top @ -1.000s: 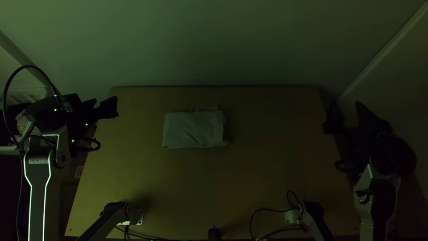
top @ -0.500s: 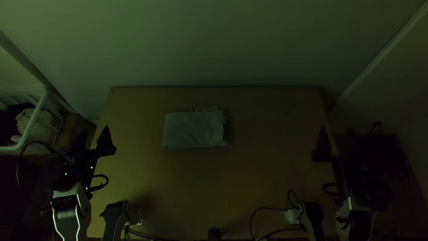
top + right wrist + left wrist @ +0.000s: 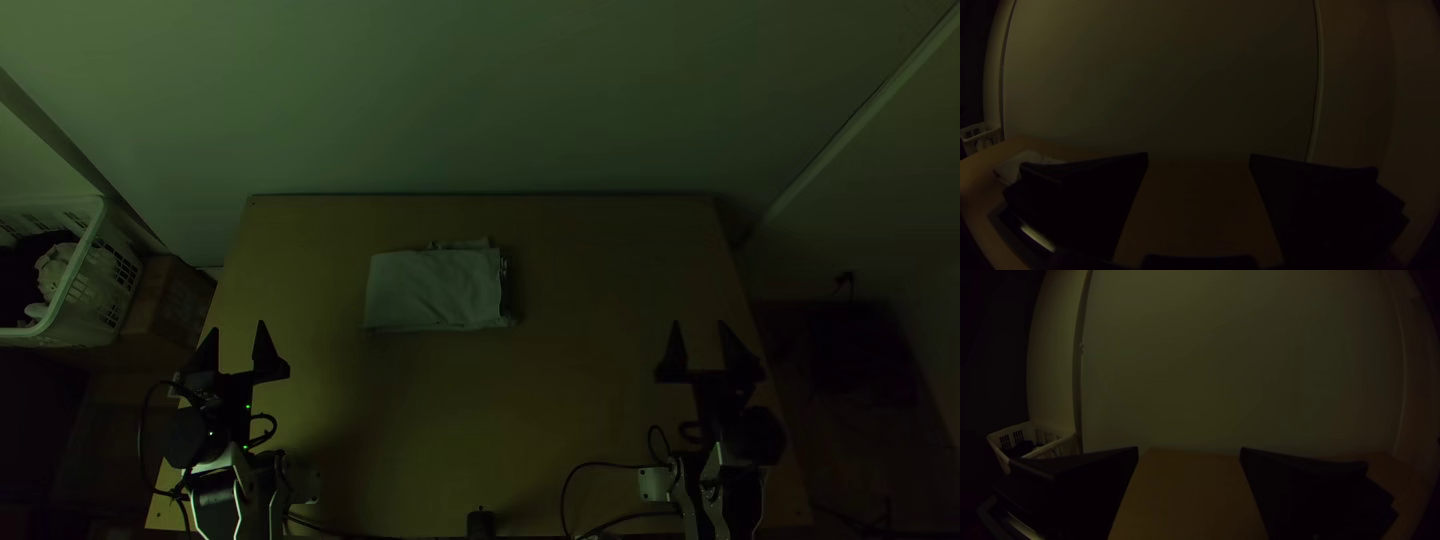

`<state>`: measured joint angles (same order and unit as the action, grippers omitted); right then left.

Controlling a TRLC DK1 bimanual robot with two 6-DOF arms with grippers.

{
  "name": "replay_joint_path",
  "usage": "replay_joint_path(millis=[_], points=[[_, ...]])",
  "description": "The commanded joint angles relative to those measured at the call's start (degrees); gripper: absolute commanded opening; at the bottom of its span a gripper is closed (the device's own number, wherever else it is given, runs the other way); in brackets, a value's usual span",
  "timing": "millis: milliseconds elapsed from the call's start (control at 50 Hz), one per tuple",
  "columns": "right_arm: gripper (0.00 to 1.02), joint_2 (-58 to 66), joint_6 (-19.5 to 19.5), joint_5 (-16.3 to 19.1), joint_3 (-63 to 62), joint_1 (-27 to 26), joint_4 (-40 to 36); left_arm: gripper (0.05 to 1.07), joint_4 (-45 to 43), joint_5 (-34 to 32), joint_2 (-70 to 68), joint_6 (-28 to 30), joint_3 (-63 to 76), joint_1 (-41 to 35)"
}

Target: Fold the t-shirt

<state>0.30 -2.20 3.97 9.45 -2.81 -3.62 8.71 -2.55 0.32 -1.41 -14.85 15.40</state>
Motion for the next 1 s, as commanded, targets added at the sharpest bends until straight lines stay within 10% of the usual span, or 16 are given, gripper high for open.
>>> replay_joint_path(millis=[0,980], points=[[0.92,-0.56,-0.26,0.08,-3.83,0.35,3.88,1.03,-4.58,0.26,-0.4,1.06,4.22,0.25],[0.98,-0.56,0.44,-4.49,-8.93,-5.37,2.83,1.03,-8.27,0.35,-0.4,0.09,14.68,0.6]])
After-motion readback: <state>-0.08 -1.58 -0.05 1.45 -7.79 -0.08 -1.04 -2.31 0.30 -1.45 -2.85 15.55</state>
